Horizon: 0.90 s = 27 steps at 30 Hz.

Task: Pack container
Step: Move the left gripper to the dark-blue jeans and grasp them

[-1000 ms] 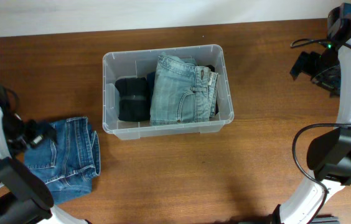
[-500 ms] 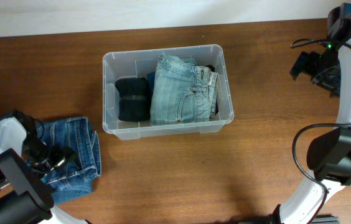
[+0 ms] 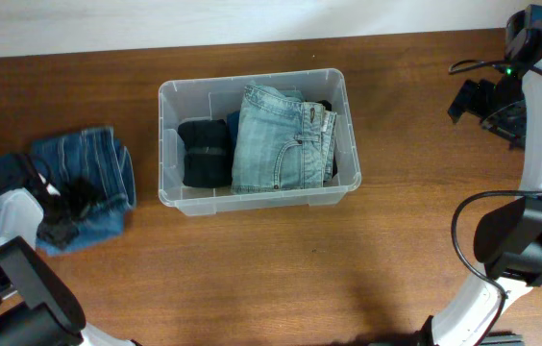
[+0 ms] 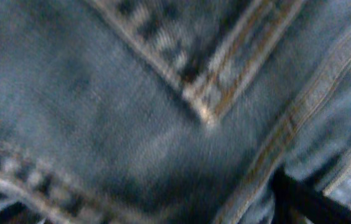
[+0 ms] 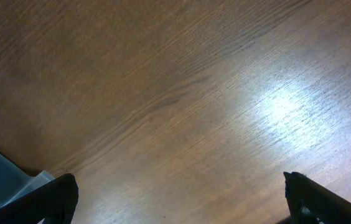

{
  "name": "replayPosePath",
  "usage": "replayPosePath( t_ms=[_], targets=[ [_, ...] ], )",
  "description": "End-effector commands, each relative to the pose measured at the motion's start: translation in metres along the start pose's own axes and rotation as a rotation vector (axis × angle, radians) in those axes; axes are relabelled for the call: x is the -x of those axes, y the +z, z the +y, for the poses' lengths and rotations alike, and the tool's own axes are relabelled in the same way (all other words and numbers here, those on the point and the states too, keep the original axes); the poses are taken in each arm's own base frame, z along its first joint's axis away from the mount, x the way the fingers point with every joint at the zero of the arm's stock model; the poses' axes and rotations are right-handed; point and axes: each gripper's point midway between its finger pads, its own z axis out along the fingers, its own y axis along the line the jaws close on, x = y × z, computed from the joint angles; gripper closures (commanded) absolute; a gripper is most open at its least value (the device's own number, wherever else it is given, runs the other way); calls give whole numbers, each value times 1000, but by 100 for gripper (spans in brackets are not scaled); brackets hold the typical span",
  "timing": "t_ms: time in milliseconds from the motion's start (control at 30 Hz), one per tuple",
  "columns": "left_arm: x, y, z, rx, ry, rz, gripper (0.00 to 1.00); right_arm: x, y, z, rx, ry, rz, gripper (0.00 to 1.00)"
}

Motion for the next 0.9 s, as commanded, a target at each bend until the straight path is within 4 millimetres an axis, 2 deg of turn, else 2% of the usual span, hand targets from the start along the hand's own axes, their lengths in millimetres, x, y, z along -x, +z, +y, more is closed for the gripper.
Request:
replayPosePath(
  t_ms=[0, 100, 233, 300, 500, 600, 867],
  targets=[
    [7, 3, -31, -162, -17, 5, 2, 0, 1, -1, -4, 14, 5, 2],
    [6, -3, -44, -230, 4, 23, 2, 0, 1, -1, -4, 14, 5, 2],
    [9, -23, -69, -348, 95, 27, 6, 0, 1, -1, -4, 14, 5, 1],
    [19, -42, -79, -376, 162, -19, 7, 0, 1, -1, -4, 14, 4, 1],
    [60, -117, -100, -394, 314, -247, 7, 0, 1, -1, -4, 14, 5, 1],
    [71, -142, -110, -404, 396, -324, 7, 0, 1, -1, -4, 14, 5, 1],
    [75, -146, -109, -388, 453, -353, 7, 0, 1, -1, -4, 14, 4, 2]
  ],
)
